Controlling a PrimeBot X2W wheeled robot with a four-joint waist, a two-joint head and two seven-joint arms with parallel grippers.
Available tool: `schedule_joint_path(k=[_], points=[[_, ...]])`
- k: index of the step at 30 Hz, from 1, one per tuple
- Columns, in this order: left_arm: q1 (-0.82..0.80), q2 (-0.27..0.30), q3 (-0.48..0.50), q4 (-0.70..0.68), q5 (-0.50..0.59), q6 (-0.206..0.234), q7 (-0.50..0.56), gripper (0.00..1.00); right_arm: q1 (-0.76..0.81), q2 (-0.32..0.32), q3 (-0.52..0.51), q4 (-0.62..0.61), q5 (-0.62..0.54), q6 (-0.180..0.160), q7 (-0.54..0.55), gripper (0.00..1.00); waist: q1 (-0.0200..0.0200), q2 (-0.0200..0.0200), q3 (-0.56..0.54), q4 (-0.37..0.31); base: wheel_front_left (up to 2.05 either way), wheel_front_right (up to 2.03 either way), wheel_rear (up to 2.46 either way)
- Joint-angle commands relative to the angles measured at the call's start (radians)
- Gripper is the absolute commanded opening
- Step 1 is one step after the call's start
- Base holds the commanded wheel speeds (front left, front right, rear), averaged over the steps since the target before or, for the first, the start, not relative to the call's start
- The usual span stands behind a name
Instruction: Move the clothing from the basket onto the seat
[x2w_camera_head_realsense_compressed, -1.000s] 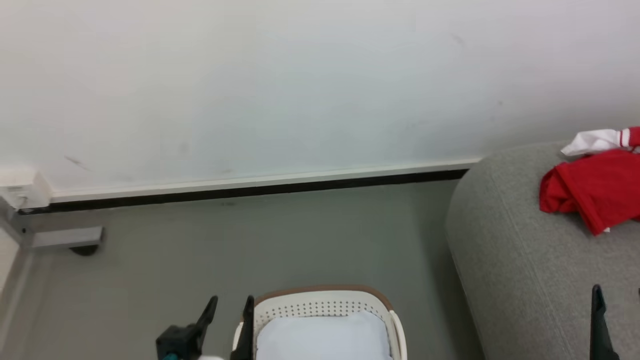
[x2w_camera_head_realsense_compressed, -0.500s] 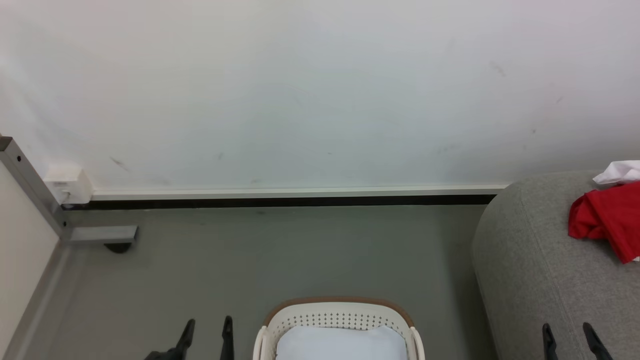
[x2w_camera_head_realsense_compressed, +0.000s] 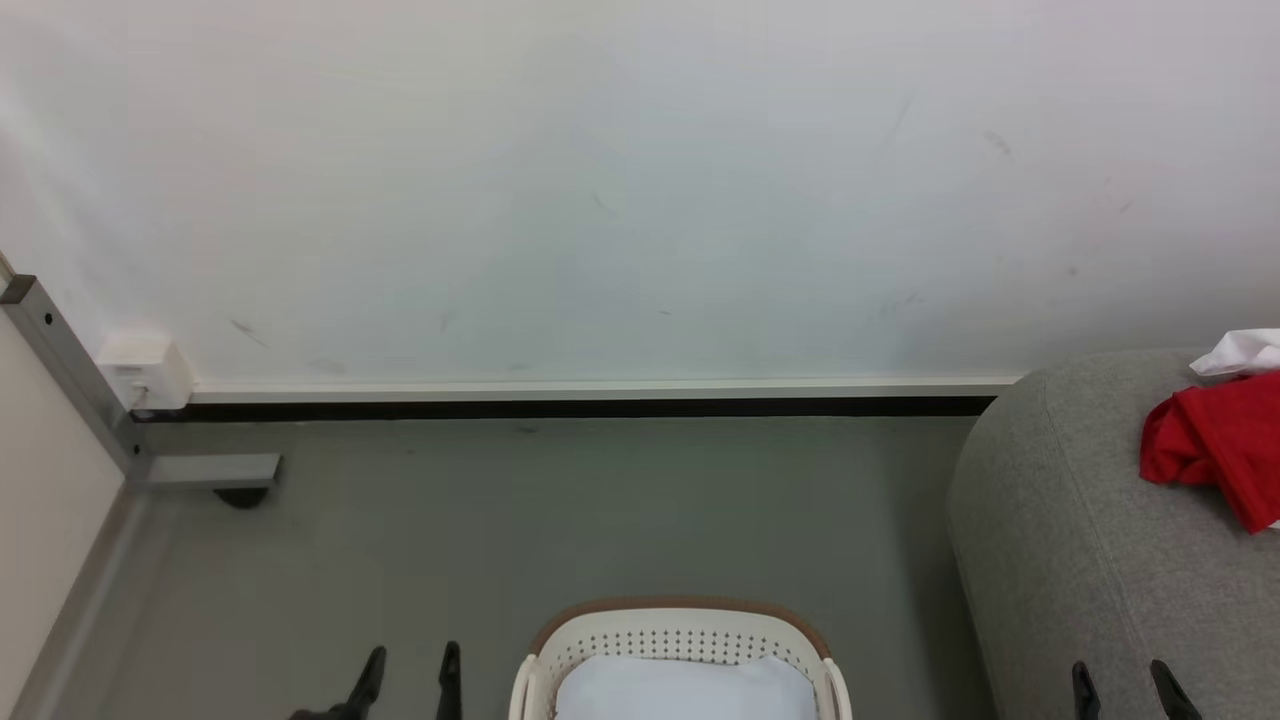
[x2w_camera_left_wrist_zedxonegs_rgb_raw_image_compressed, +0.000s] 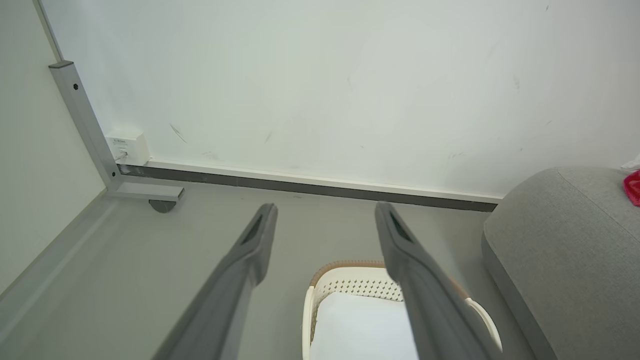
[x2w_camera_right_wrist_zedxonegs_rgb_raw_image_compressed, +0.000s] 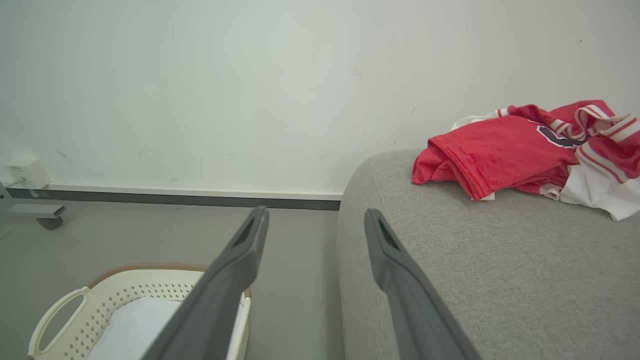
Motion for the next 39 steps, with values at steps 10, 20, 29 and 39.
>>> schedule_joint_path(k=[10,20,29,39], points=[[-0.006,-0.003,0.015,0.021,0.024,-0.016,0.000,1.00,-0.016,-0.002,-0.013,-0.012,-0.005,-0.003,0.000,1.00,0.0000,-0.0001,0.002,0.000,0.00,0.00,0.00],[-0.011,-0.004,0.020,0.026,0.030,-0.026,0.000,1.00,-0.016,-0.002,-0.018,-0.011,0.001,-0.003,0.000,1.00,0.0000,-0.0001,0.000,-0.001,0.00,0.00,0.00],[-0.016,-0.004,0.022,0.029,0.024,-0.030,0.000,1.00,-0.017,-0.002,-0.007,-0.008,0.009,-0.003,0.000,1.00,0.0000,-0.0001,0.001,-0.017,0.00,0.00,0.00],[-0.017,-0.004,0.021,0.036,0.018,-0.026,0.000,1.00,-0.014,-0.001,-0.005,-0.003,0.008,-0.003,0.000,1.00,0.0000,-0.0001,0.001,-0.037,0.00,0.00,0.00]])
